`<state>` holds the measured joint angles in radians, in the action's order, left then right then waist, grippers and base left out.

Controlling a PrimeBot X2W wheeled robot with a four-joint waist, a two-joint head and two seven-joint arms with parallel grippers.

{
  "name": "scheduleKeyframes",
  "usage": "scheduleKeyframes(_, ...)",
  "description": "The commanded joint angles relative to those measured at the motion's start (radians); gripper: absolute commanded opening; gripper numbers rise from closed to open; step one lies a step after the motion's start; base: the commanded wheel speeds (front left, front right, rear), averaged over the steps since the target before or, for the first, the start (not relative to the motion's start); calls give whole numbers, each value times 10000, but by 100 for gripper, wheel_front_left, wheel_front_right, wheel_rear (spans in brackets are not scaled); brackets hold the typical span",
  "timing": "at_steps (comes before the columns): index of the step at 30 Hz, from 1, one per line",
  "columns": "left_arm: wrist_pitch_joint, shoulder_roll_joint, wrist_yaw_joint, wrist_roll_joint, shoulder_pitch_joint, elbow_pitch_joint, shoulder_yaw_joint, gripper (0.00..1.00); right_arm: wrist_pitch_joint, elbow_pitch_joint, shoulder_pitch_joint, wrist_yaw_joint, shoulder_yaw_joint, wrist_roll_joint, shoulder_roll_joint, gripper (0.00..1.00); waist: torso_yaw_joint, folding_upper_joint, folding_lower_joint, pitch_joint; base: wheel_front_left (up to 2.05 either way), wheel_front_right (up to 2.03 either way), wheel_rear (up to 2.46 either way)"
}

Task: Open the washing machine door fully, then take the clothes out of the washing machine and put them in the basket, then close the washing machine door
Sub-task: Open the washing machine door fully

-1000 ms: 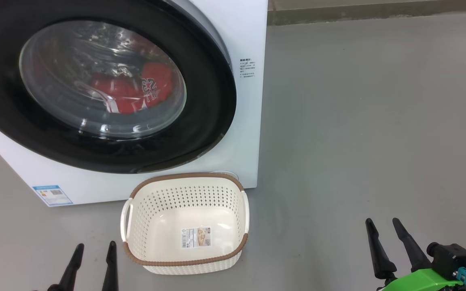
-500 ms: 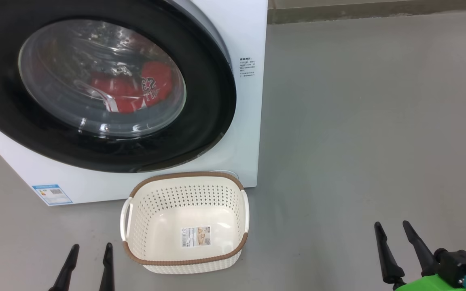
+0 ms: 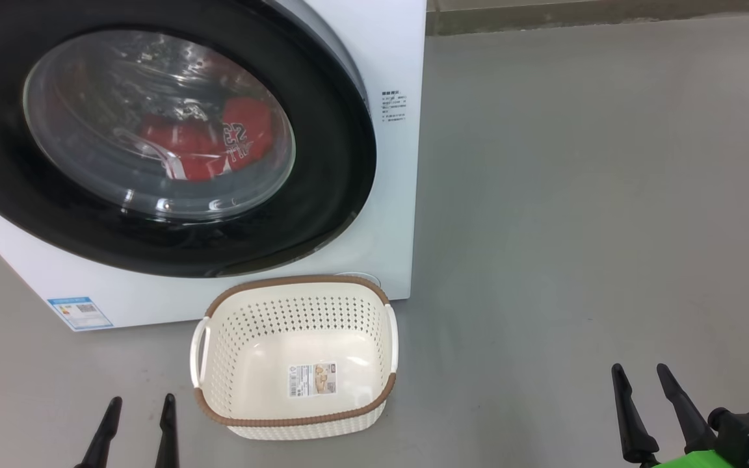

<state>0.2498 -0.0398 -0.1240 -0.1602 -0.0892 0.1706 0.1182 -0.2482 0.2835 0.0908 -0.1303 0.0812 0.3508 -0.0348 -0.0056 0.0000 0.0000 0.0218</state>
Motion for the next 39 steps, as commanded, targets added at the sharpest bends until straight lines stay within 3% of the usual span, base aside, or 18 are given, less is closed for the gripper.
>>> scheduleKeyframes(1, 120, -105, -61, -74, 145, -208, 339, 100, -136, -288, -199, -4, -275, 88, -155, 100, -5, 0, 0, -1, 0, 0, 0)
scheduleKeyframes(2, 120, -105, -62, -72, 147, -216, 333, 100, -136, -299, -231, -4, -301, 167, -155, 74, -10, 0, 0, 2, 0, 0, 0)
scheduleKeyframes(3, 120, -105, -63, -72, 148, -226, 327, 100, -136, -325, -281, -4, -330, 246, -155, 20, -14, 0, 0, 9, 0, 0, 0)
scheduleKeyframes(4, 120, -105, -63, -75, 153, -235, 311, 100, -136, -375, -352, -4, -379, 327, -155, 0, -17, 0, 0, 23, 0, 0, 0)
scheduleKeyframes(14, 120, -105, -66, -183, 617, -351, -266, 100, -136, -944, -2770, -4, -1004, 3238, -155, 0, 234, 0, 0, 785, 0, 0, 0)
scheduleKeyframes(22, 120, -105, -66, -415, 1340, -344, -812, 100, -136, -770, -5830, -4, -1145, 4798, -155, 0, 976, 0, 0, 1730, 0, 0, 0)
scheduleKeyframes(27, 120, -105, -66, -592, 1763, -277, -1334, 100, -114, -244, -7422, -4, -2163, 6487, -419, 0, 1552, 0, 0, 2330, 0, 0, 0)
scheduleKeyframes(33, 120, -105, -66, -865, 2235, -170, -1774, 100, 1316, 403, -9168, -4, -3087, 9484, -1265, 0, 2048, 0, 0, 3101, 0, 0, 0)
scheduleKeyframes(39, 120, -105, -67, -998, 2724, -92, -2007, 100, 3684, 888, -10433, -4, -3450, 11627, -1783, 0, 2363, 0, 0, 3682, 0, 0, 0)
